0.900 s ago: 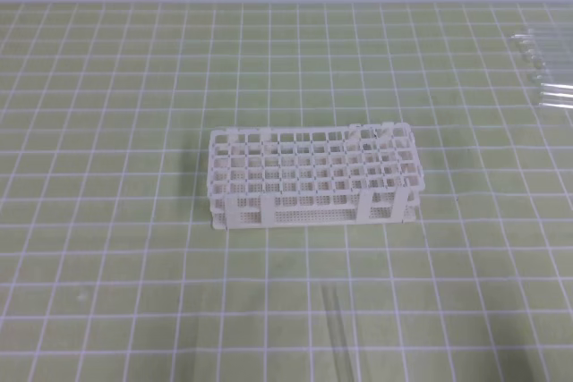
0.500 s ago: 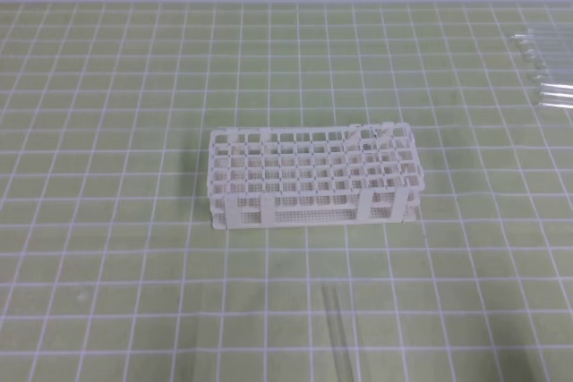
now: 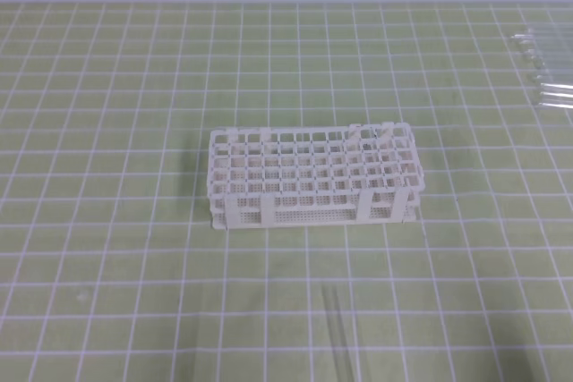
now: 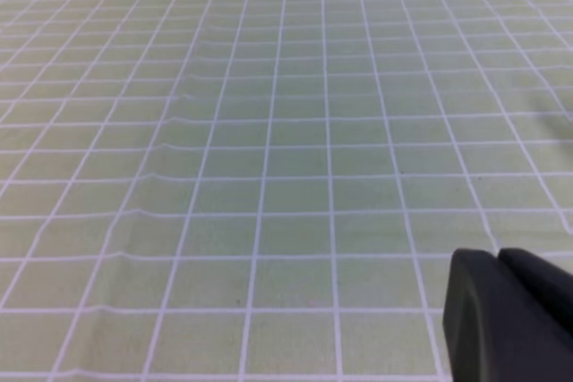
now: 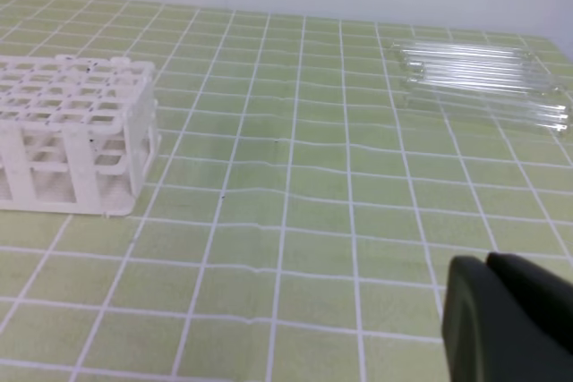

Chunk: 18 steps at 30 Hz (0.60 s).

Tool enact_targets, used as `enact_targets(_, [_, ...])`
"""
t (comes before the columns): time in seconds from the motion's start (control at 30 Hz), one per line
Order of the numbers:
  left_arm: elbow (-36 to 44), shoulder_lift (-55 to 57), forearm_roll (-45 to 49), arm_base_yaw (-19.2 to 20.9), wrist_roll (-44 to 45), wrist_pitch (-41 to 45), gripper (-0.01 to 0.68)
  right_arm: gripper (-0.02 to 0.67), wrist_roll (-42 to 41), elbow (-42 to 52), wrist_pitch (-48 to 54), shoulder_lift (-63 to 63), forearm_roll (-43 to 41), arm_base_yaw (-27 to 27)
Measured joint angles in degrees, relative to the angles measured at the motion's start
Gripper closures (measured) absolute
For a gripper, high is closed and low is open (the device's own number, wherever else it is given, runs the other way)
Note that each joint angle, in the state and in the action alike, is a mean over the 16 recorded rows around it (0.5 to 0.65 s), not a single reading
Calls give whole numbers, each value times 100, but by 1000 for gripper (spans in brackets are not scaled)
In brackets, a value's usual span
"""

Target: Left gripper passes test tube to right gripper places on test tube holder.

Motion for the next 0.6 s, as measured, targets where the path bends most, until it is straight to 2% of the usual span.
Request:
enact_targets(0.27, [-4, 0, -222, 0, -263, -355, 673, 651, 0, 0, 0, 0, 0, 0])
enact_targets(0.6, [-18, 0, -1406, 0, -1820, -994, 673, 651, 0, 0, 0, 0, 0, 0])
